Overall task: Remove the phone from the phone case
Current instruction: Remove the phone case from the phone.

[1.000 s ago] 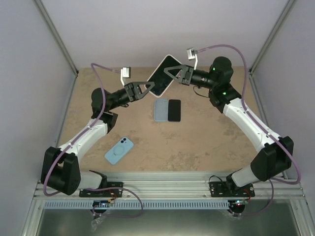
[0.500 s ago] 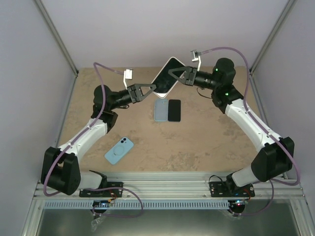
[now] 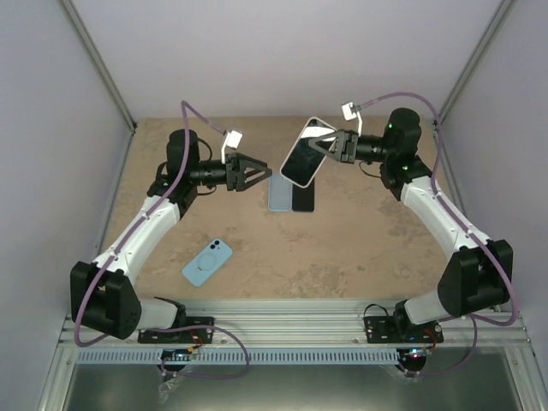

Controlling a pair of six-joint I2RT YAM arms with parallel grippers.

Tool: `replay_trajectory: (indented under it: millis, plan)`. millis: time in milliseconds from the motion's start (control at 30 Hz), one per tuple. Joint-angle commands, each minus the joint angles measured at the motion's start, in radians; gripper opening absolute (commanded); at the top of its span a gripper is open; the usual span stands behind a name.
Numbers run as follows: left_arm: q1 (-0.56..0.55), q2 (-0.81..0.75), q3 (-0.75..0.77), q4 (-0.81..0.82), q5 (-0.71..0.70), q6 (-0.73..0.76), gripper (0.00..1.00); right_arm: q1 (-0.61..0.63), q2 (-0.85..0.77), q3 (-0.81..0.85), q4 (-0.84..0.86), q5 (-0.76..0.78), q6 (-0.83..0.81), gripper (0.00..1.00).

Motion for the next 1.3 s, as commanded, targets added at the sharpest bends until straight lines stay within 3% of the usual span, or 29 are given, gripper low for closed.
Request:
replay_trajectory:
  millis: [0, 333, 600, 967, 1267]
  plan:
    - [0.003, -0.035, 0.013, -0.256, 0.027, 0.256, 0.68, 0.002, -0.043, -0.041, 0.045, -0.149, -0.109, 0.01]
    - [-0.072, -0.119, -0.058, -0.253, -0.043, 0.315, 0.55, 0.026, -0.102, -0.107, 0.139, -0.147, -0.049, 0.01]
    - [-0.114, -0.084, -0.014, -0.291, 0.02, 0.355, 0.42, 0.037, -0.13, -0.121, 0.142, -0.152, -0.045, 0.01]
    - [-0.118, -0.08, -0.045, -0.185, 0.081, 0.27, 0.34, 0.066, -0.12, -0.124, 0.139, -0.168, -0.06, 0.01]
    - [-0.118, -0.071, -0.047, -0.189, 0.052, 0.273, 0.2, 0.071, -0.121, -0.113, 0.153, -0.185, -0.045, 0.01]
